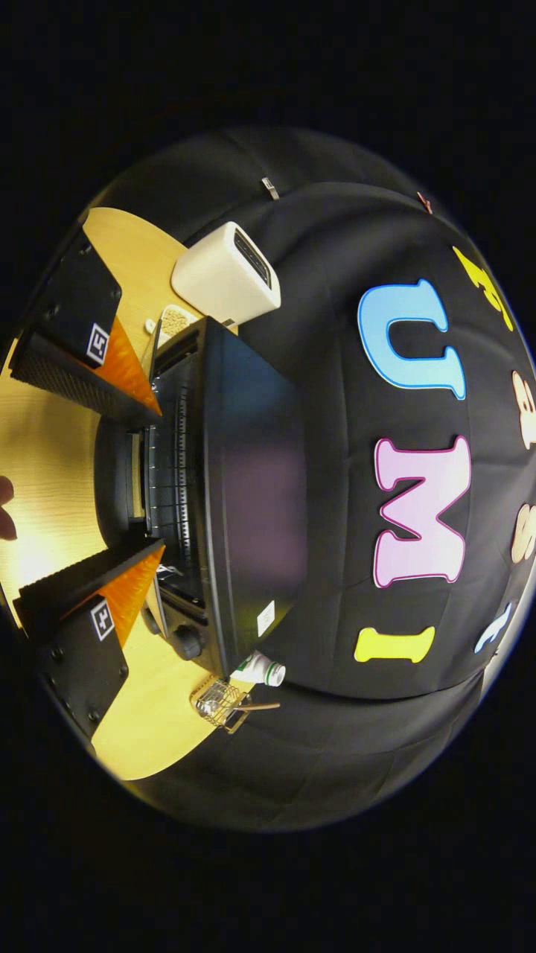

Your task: Open the toaster oven, put the food inside, and close the toaster oven door.

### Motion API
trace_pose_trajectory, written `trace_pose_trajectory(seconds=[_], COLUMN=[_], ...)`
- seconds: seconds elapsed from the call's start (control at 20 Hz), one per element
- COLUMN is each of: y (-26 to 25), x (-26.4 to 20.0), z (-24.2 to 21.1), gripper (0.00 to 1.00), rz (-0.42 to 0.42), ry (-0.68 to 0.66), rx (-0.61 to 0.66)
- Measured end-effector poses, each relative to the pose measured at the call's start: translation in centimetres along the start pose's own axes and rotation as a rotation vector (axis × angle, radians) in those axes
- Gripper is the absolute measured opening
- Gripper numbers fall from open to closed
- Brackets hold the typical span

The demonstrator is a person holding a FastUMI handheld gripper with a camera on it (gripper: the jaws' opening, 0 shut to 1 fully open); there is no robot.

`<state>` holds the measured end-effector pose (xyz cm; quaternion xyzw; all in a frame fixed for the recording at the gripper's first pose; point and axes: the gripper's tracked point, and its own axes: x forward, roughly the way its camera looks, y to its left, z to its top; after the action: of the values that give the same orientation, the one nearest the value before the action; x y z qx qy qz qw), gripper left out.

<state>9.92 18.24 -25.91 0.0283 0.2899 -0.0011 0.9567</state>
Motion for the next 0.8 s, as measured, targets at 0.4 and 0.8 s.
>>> trace_pose_trajectory(seconds=[0.4,0.8], y=[-0.1,0.5], x=[-3.1,-4.3], z=[-9.1,-14.0], gripper=[0.99,0.99], rz=[-0.009,0.039], ry=[0.143,0.285], rx=[0.021,0.01])
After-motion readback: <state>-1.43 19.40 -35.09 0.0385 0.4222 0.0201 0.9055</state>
